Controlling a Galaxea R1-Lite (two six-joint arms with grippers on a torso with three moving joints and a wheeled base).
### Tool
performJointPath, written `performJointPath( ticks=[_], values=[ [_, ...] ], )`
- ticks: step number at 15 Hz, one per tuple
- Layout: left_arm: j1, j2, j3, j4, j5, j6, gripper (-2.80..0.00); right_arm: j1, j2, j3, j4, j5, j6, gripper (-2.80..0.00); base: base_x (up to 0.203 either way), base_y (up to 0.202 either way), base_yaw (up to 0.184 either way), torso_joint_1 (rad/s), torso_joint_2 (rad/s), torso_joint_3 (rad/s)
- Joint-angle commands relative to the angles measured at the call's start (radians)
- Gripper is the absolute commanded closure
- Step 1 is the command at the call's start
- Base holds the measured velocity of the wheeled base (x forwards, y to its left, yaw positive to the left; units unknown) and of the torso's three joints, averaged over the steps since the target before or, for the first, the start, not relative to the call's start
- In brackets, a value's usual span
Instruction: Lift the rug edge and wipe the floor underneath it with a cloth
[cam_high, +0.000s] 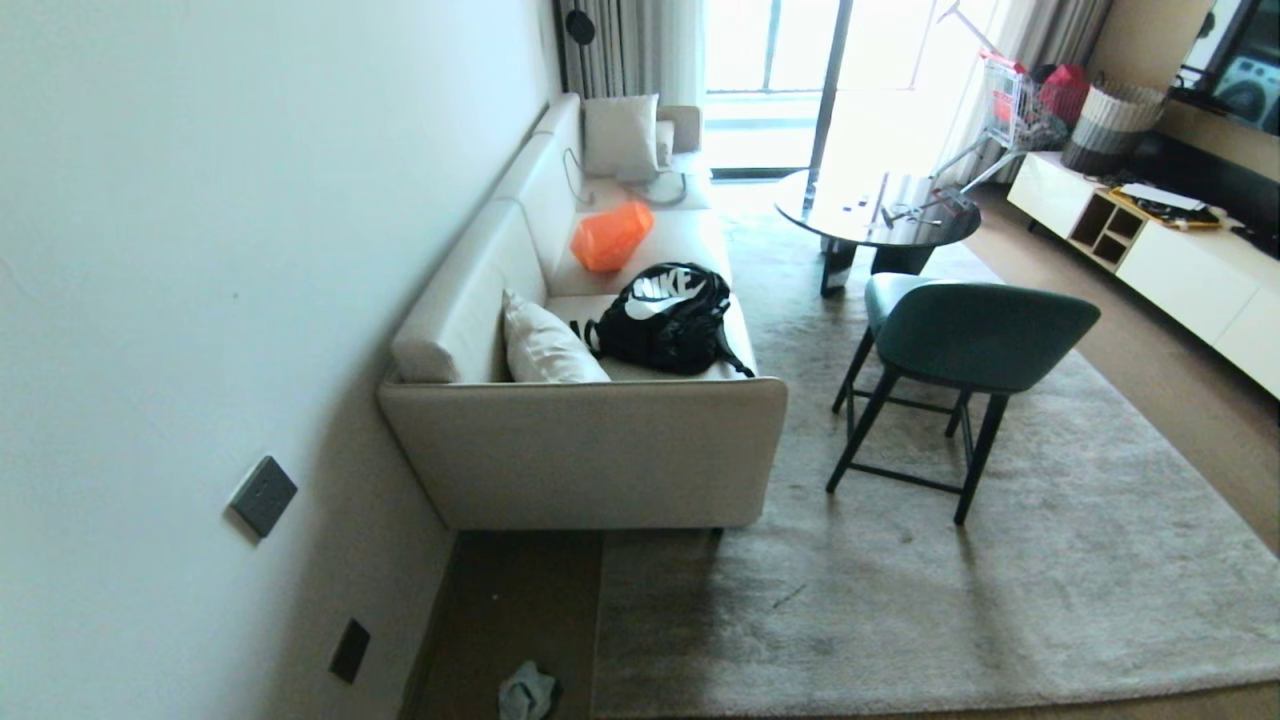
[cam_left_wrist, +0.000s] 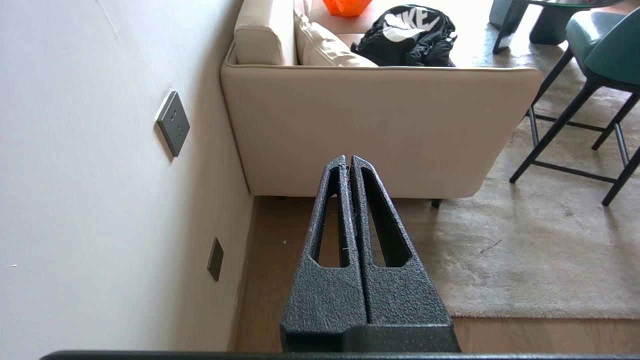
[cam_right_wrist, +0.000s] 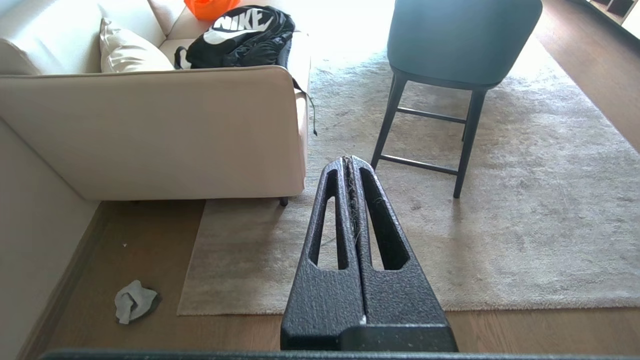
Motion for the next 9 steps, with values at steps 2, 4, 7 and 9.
performJointPath(
  ticks=[2, 4, 7, 9],
  values=[
    [0.000, 0.000, 0.000, -0.001, 0.000, 0.000, 0.00, 0.000, 0.001, 0.000, 0.000, 0.000, 0.000, 0.00, 0.000, 0.000, 0.000, 0.000, 0.00, 0.000],
    [0.000, 0.000, 0.002, -0.001, 0.000, 0.000, 0.00, 0.000, 0.001, 0.000, 0.000, 0.000, 0.000, 0.00, 0.000, 0.000, 0.000, 0.000, 0.00, 0.000],
    [0.000, 0.000, 0.000, 0.001, 0.000, 0.000, 0.00, 0.000, 0.001, 0.000, 0.000, 0.000, -0.001, 0.00, 0.000, 0.000, 0.000, 0.000, 0.00, 0.000],
    [0.000, 0.000, 0.000, -0.001, 0.000, 0.000, 0.00, 0.000, 0.001, 0.000, 0.000, 0.000, 0.005, 0.00, 0.000, 0.000, 0.000, 0.000, 0.00, 0.000]
  ],
)
